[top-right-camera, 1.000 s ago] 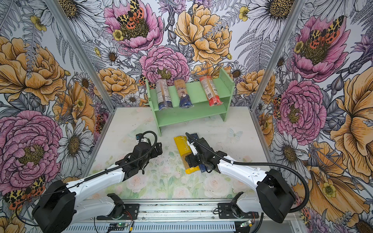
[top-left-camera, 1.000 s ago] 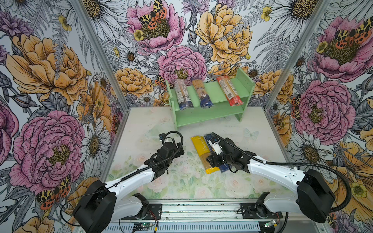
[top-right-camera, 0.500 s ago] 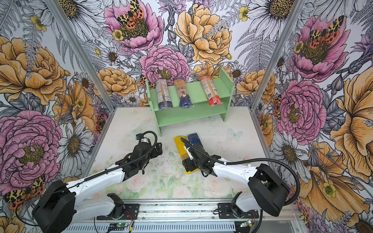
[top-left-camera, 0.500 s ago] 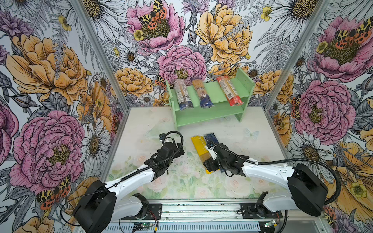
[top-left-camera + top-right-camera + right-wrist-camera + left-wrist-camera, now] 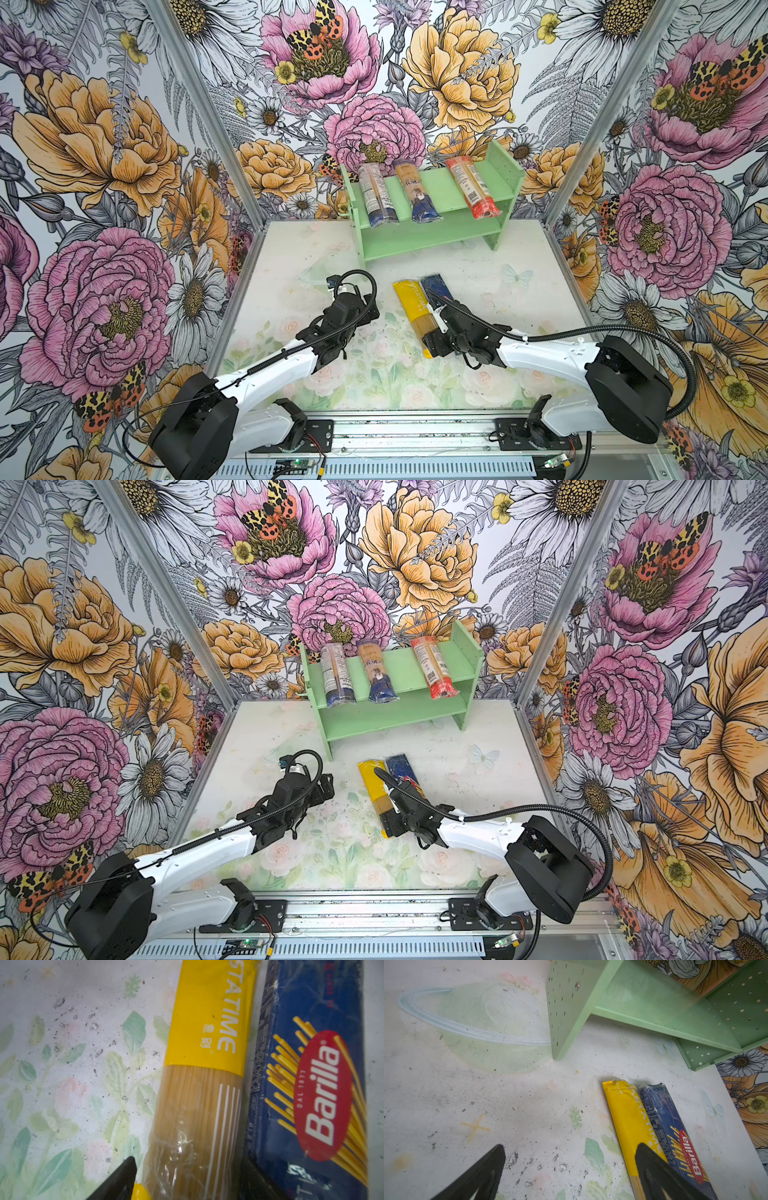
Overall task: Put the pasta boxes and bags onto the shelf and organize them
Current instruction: 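Lower the right gripper and close it on the yellow Pastatime bag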
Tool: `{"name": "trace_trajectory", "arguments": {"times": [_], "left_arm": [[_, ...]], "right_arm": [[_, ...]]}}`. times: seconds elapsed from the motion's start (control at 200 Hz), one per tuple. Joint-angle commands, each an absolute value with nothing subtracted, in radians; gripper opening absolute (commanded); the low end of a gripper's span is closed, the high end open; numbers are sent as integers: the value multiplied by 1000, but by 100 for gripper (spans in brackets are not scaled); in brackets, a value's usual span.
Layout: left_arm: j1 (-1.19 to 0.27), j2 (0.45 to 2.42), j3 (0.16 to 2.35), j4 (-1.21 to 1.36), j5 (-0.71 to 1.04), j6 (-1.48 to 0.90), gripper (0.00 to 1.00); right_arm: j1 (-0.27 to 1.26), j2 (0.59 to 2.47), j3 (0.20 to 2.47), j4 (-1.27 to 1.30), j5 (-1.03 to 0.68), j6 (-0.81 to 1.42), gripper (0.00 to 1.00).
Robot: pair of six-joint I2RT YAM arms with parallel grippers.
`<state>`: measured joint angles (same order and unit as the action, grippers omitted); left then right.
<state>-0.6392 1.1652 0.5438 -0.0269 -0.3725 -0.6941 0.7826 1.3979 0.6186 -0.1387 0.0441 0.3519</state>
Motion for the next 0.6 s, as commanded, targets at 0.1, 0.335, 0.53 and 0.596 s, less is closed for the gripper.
{"name": "trace_trajectory", "arguments": {"times": [0.1,0.335,0.53,0.596], "left_arm": [[-644,1181,558,-46,-335,-706,99],[-644,1167,542,-43,-333,-734,99],[-647,1125,546,-57,-358,-749,99],[-647,1113,542,-57,-365,-752,99]], "right_arm": [[788,1423,579,-69,86,394,81],[823,1464,573,-11,62,407,82],[833,1518,610,0,51,403,84],[834,1540,621,0,64,405,84]]}}
